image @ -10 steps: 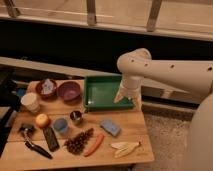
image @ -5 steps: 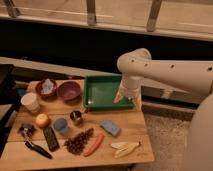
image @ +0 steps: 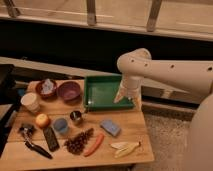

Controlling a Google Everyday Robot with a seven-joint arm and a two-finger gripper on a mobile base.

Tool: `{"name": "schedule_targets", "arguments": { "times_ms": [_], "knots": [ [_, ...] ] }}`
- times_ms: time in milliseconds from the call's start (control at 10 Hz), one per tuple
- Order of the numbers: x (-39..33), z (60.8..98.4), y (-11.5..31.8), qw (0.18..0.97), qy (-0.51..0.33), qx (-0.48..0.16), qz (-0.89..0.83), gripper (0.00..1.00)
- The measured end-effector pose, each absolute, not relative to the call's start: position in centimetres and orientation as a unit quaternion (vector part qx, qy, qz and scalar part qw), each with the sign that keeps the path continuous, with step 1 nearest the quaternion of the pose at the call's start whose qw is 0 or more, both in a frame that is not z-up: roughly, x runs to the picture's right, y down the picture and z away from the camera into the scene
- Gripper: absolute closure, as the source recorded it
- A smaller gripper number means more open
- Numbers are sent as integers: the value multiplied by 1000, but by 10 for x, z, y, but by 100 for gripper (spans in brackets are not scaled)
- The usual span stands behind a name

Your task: Place banana in paper cup

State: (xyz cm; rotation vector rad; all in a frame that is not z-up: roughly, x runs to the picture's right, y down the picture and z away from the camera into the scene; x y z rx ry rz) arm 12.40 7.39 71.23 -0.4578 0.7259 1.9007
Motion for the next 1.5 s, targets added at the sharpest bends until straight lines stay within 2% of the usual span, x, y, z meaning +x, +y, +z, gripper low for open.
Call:
{"name": "schedule_targets", "arguments": {
  "times_ms": [400, 600, 1000, 1500],
  "knots": [
    [126, 674, 67, 508, 300, -156, 792, 25],
    [136, 662, 77, 491, 307, -156, 800, 25],
    [179, 683, 132, 416, 345, -172, 823, 25],
    [178, 685, 134, 412, 347, -174, 824, 25]
  ]
}}
